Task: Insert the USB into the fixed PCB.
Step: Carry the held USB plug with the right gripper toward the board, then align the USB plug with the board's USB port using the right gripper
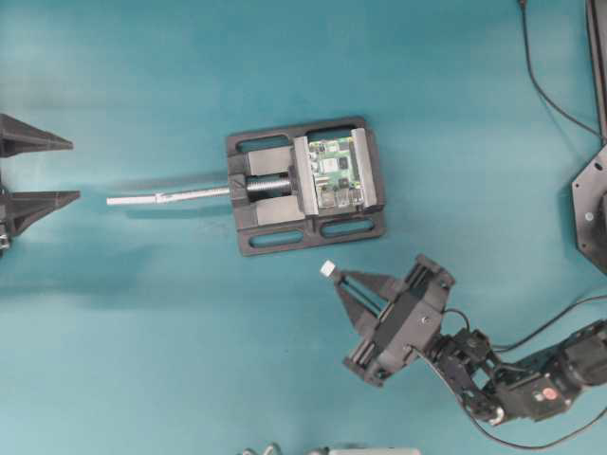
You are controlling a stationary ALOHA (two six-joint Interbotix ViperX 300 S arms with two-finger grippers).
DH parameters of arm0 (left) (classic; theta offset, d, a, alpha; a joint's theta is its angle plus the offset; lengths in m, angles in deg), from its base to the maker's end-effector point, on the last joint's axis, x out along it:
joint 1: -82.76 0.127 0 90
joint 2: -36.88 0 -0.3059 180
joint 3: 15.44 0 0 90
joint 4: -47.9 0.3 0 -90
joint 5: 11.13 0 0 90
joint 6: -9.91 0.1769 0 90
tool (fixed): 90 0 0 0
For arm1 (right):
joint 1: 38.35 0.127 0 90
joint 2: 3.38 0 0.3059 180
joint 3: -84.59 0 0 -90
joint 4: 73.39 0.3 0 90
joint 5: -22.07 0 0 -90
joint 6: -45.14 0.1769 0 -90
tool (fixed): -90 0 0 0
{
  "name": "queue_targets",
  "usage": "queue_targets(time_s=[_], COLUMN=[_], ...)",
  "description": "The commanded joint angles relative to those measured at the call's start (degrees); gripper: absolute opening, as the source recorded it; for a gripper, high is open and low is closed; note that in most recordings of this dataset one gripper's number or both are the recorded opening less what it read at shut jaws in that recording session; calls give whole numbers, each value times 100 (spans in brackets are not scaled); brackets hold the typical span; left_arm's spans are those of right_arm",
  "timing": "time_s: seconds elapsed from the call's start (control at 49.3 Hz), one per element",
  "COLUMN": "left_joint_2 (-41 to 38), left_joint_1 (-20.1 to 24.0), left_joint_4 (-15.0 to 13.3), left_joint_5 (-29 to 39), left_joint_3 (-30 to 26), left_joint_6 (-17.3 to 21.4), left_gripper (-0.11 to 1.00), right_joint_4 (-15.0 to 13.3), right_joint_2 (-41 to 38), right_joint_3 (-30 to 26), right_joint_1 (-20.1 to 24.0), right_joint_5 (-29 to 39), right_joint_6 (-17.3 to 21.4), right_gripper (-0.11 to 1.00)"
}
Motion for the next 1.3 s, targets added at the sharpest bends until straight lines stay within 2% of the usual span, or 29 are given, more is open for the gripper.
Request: queue_targets(time_s=[0.0, 0.365, 0.609, 0.893, 1.035, 1.279], left_joint_2=[-35, -35, -35, -35, -35, -35], left_joint_1=[9, 9, 9, 9, 9, 9], left_joint_4=[18, 18, 18, 18, 18, 18], left_joint_5=[-44, -44, -44, -44, -44, -44], left_joint_3=[-70, -70, -70, -79, -70, -79], left_joint_6=[-44, -44, -44, -44, -44, -44], left_gripper=[100, 100, 100, 100, 100, 100], right_joint_4=[255, 1327, 1723, 1784, 1784, 1784], right_joint_2=[-79, -923, -1160, -1415, -1547, -1538], right_joint_3=[-255, -1318, -1608, -1793, -1934, -1934], right_joint_1=[26, 18, -18, -18, -44, -53], right_joint_5=[-439, -1450, -2127, -2461, -2461, -2479], right_joint_6=[-9, -79, 123, 738, 861, 861], right_gripper=[21, 21, 21, 21, 21, 21])
